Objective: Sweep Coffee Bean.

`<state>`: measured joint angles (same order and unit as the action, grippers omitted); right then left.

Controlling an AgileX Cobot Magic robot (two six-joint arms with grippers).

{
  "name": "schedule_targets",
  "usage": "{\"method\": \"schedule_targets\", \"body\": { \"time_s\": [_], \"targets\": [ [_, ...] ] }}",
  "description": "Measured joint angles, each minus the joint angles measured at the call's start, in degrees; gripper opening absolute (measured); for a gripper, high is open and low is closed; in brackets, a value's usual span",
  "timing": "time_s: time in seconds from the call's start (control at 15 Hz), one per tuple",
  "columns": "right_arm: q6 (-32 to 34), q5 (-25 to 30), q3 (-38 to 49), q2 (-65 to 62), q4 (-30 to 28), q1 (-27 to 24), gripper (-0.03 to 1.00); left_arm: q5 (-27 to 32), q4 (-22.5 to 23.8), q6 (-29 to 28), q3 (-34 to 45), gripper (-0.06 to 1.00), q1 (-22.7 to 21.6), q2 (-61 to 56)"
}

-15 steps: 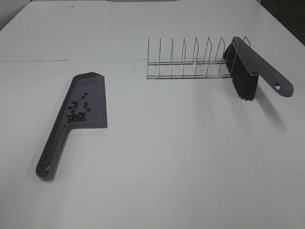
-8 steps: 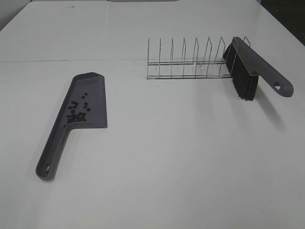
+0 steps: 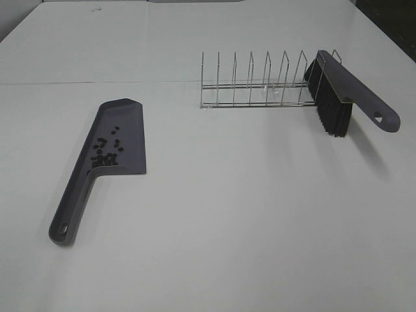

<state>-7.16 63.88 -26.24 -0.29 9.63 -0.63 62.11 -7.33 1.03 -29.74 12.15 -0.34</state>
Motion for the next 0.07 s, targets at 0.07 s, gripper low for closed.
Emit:
{"method": "schedule_targets", "body": {
  "time_s": [0.07],
  "targets": [
    [0.0, 0.0, 0.0, 0.0, 0.0, 0.0, 0.77, 0.0, 0.0, 0.0, 0.0, 0.79, 0.0, 0.0]
  ]
}}
